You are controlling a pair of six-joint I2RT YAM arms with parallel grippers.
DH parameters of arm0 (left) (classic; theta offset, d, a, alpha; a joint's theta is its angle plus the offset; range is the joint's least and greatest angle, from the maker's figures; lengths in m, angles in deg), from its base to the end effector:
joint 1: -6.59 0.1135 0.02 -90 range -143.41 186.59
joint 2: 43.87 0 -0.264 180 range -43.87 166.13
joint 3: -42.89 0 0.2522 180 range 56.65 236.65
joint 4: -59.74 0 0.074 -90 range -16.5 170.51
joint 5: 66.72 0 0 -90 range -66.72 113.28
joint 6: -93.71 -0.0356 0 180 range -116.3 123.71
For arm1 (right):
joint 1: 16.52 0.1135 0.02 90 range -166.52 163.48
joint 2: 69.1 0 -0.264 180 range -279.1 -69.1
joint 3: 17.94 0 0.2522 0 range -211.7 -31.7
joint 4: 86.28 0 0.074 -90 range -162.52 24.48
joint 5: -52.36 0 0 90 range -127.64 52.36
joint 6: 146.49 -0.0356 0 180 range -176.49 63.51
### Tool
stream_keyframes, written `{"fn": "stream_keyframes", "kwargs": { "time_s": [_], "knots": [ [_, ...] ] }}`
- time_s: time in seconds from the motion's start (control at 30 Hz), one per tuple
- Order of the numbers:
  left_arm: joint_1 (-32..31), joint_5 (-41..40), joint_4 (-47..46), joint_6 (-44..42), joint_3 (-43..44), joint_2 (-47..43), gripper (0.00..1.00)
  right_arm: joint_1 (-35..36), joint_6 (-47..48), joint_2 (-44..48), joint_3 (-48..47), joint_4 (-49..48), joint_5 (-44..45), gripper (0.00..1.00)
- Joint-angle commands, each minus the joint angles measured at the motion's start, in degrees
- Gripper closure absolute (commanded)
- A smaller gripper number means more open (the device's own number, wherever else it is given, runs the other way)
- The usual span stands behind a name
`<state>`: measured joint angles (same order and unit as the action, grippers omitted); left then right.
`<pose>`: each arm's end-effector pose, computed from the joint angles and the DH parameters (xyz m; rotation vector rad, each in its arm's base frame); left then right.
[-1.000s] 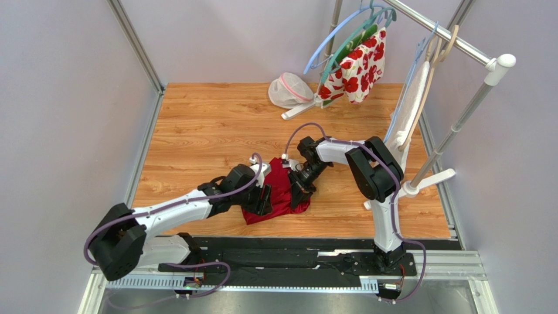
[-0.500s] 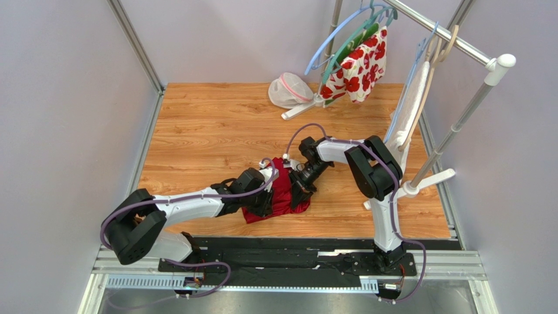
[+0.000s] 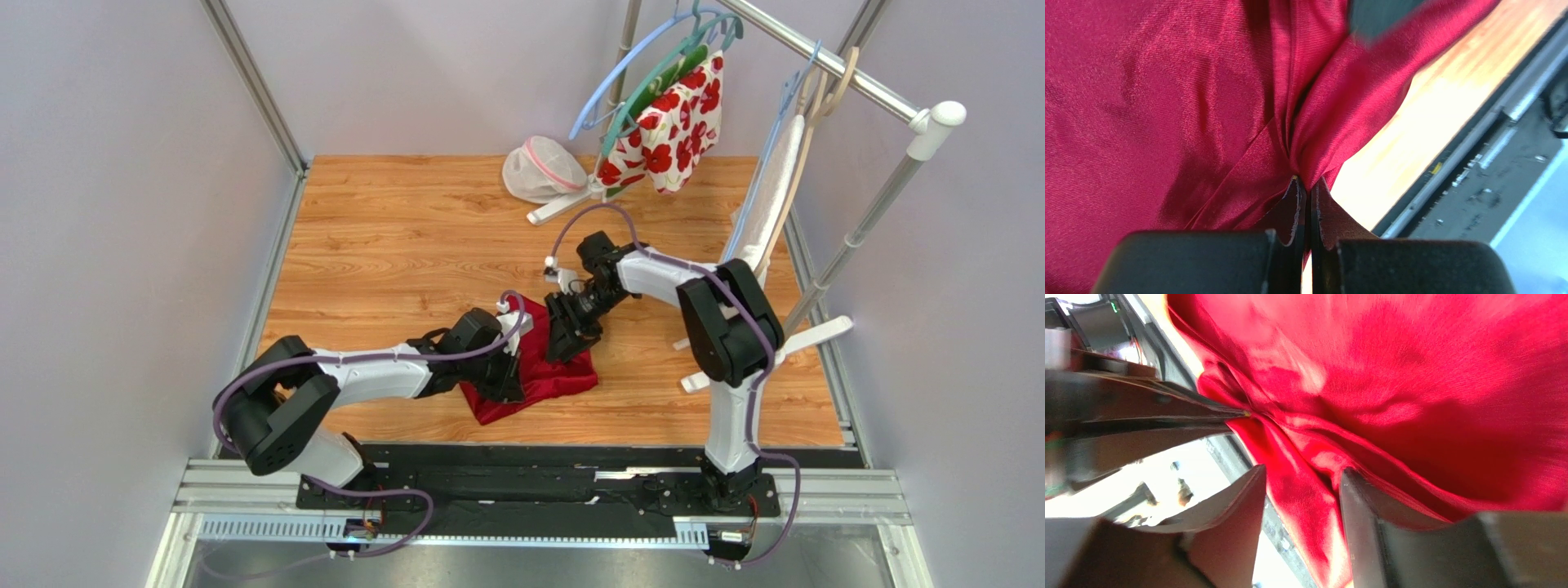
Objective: Fold the napkin, place the utensils inside, and roll it up
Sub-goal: Roll the napkin with the utensil
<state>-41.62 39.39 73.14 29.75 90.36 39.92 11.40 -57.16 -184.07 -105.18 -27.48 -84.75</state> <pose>0.1690 -0.2039 0.1440 0.6345 2.5345 -0.8719 0.3064 0.1919 0.1374 0.6841 -2.6680 -1.1841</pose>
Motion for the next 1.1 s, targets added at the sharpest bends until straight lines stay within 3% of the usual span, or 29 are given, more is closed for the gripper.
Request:
{"fn": "stream_keyframes", "kwargs": {
  "time_s": [0.0,0.1,0.37,0.6,0.73,0.97,1.07],
  "knots": [
    [1.8,7.0,2.7,0.9,-2.1,3.7,1.00,-2.2,0.1,11.4,3.8,-10.8,4.0,0.40],
    [4.2,9.7,1.4,1.6,-3.3,3.3,1.00,-2.5,1.8,17.7,8.2,-15.3,6.5,0.38],
    [9.7,19.3,-2.4,4.8,-4.2,5.8,1.00,-2.3,-2.4,35.7,30.5,-33.9,10.8,0.37],
    [13.8,25.0,-4.0,8.0,-3.5,9.6,1.00,-1.2,-1.7,47.6,40.9,-42.6,12.8,0.36],
    [16.6,29.2,-4.5,10.5,-3.5,11.2,1.00,4.4,0.5,50.5,43.1,-44.5,18.4,0.35],
    [19.4,32.0,-2.7,11.1,-1.7,14.4,1.00,19.2,6.6,52.3,40.9,-42.2,37.7,0.35],
    [19.9,32.3,-2.0,11.1,-1.1,15.6,1.00,21.9,4.6,53.2,39.9,-42.6,37.2,0.37]
  ]
}}
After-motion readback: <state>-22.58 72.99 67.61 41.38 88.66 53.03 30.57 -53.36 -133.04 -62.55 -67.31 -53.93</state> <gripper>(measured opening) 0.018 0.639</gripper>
